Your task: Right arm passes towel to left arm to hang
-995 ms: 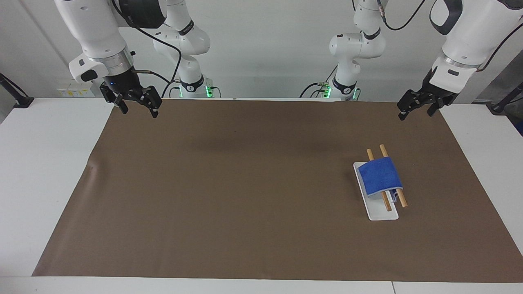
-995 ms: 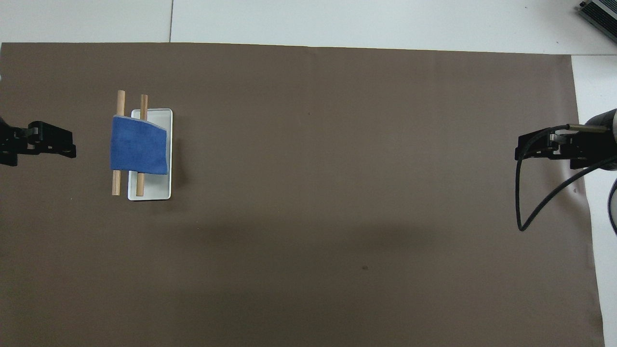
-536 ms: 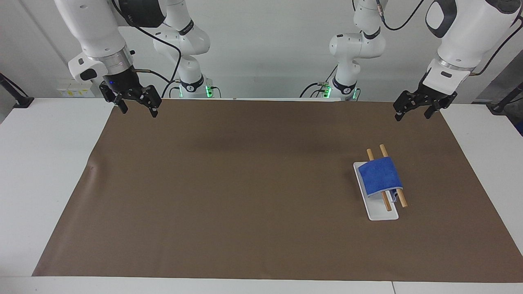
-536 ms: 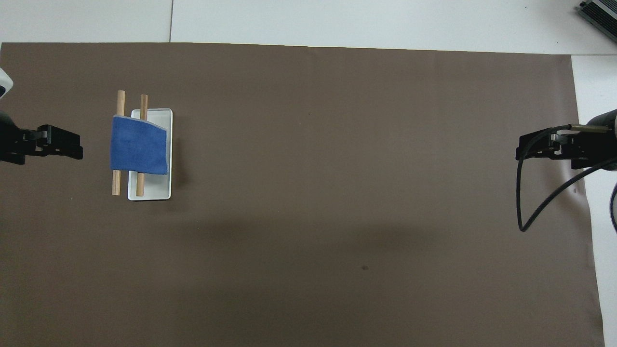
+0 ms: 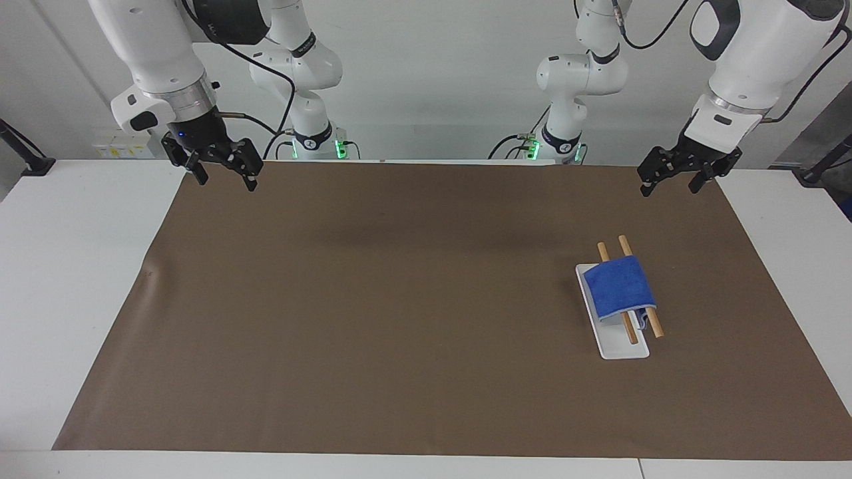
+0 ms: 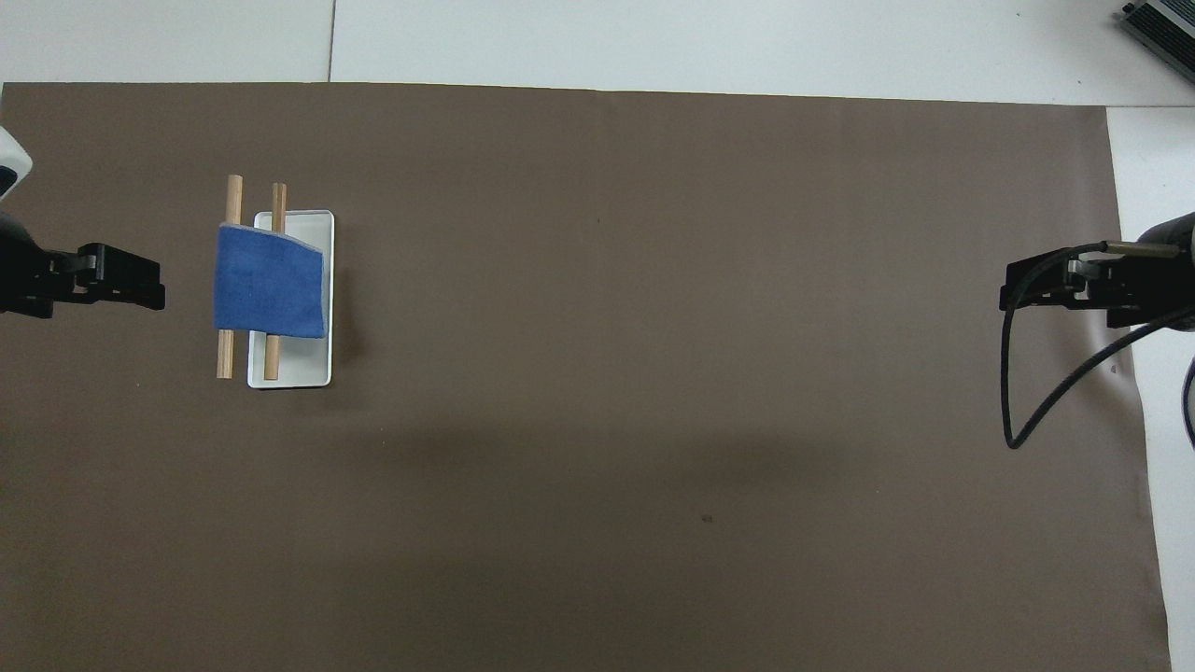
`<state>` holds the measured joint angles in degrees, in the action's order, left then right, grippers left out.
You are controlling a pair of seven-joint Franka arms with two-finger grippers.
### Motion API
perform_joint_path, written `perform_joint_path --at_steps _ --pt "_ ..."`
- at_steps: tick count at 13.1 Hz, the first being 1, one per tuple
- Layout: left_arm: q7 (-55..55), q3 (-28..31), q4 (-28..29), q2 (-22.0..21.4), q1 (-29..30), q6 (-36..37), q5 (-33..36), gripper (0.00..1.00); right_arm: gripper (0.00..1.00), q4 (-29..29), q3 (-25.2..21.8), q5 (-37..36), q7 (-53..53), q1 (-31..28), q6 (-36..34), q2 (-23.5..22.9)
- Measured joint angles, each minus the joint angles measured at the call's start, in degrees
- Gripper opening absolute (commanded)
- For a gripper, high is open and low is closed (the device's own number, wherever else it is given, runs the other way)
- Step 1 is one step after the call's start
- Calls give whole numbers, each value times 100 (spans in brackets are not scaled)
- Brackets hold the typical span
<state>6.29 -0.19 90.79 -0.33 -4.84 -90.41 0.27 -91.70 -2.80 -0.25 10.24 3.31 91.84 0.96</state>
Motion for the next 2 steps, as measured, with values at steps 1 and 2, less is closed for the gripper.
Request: perform_joint_path --at_steps 1,2 --pt "-1 0 0 0 0 0 0 100 100 0 0 0 0 0 0 0" --pt "-2 0 0 0 0 0 0 100 100 0 0 0 0 0 0 0"
